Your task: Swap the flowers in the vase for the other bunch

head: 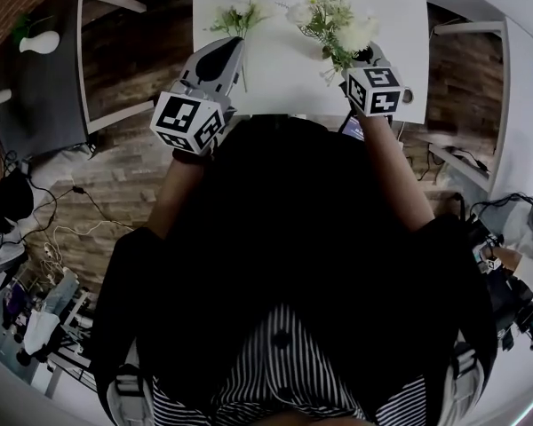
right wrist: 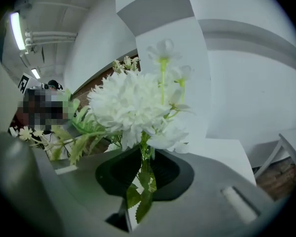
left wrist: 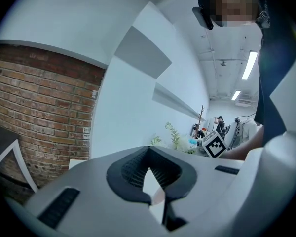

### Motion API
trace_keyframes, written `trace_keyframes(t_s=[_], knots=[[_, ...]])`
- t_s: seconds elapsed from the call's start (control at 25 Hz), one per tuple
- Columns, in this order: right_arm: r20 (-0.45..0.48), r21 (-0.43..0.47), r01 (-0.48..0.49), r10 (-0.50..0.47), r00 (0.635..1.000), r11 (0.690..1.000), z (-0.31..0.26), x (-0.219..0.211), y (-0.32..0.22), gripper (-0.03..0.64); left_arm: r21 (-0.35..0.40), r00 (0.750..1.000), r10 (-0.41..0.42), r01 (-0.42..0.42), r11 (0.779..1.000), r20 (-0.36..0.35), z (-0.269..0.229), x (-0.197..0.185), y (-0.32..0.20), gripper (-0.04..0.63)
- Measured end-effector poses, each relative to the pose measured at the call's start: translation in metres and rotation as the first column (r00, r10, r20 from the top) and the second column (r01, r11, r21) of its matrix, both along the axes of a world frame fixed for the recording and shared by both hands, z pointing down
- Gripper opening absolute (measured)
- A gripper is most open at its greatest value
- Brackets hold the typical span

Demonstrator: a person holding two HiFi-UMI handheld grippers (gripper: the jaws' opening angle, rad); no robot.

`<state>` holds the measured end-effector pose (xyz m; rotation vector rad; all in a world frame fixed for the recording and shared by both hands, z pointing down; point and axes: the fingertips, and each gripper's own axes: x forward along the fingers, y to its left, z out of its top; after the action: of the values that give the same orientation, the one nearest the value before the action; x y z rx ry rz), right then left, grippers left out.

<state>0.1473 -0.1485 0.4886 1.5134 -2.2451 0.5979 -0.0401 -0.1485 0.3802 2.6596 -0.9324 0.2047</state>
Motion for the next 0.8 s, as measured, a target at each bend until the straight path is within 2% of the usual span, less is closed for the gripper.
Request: trace_keyframes(t_s=[0.36,0.8], knots=[[0.054,0.110,-0.019,0.013,0.998,0.994,-0.078,0.012,-0.005,0.046,0.015,0.999,0.034,-0.033,0.999,-0.023,-0.009,0.011,-0.005,0.005],[0.113,0.193,-0.014,-0.008,0.994,0.981,-0.142,0.016,-0.014,0.043,0.047,0.998,0.036,-0.034,0.998,-0.043,-0.014,0.019,-0.017,0.005]])
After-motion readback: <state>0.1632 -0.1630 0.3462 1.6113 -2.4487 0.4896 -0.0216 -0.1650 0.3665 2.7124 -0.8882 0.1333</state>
